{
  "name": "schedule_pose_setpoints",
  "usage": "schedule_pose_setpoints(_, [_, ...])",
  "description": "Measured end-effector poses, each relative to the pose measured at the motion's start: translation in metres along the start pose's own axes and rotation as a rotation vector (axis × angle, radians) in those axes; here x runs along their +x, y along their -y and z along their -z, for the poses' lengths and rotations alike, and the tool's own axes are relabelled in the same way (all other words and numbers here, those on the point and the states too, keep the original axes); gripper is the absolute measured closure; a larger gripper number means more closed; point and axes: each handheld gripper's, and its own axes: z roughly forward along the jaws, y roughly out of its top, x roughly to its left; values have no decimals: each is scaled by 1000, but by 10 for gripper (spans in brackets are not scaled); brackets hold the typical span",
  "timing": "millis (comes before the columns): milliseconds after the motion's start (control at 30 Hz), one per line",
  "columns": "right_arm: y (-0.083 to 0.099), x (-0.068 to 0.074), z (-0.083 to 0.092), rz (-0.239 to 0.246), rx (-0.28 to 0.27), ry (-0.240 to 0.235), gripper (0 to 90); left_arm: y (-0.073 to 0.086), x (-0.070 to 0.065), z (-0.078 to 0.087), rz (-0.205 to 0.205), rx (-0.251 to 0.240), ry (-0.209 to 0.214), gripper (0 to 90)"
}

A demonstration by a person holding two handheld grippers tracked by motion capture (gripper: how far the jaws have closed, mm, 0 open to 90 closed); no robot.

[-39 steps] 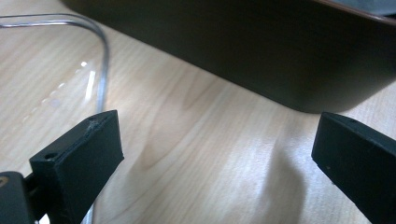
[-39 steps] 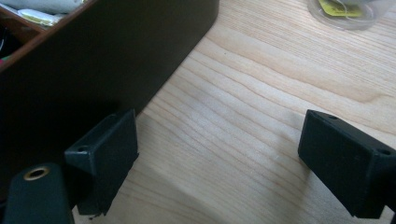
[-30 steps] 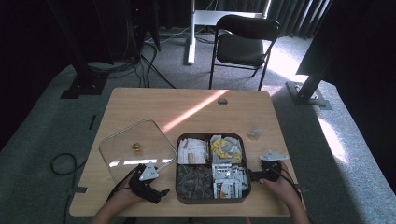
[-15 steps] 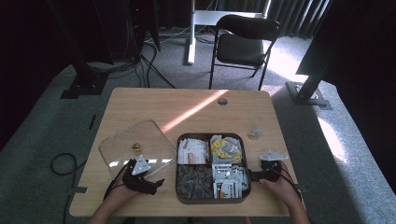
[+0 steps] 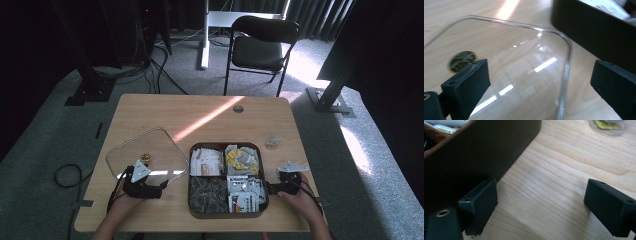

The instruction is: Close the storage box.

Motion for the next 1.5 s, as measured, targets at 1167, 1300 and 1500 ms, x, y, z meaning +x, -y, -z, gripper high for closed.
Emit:
schedule_pose_setpoints(1167, [0,0,0,2,0,1,113,-7,47,-42,139,96,-163,248])
schedule_pose_setpoints(1300, [0,0,0,2,0,1,113,-7,49,-43,140,94,-193,363])
schedule_pose_setpoints(1500, [0,0,0,2,0,1,113,-5,52,-45,153,96,-237,489])
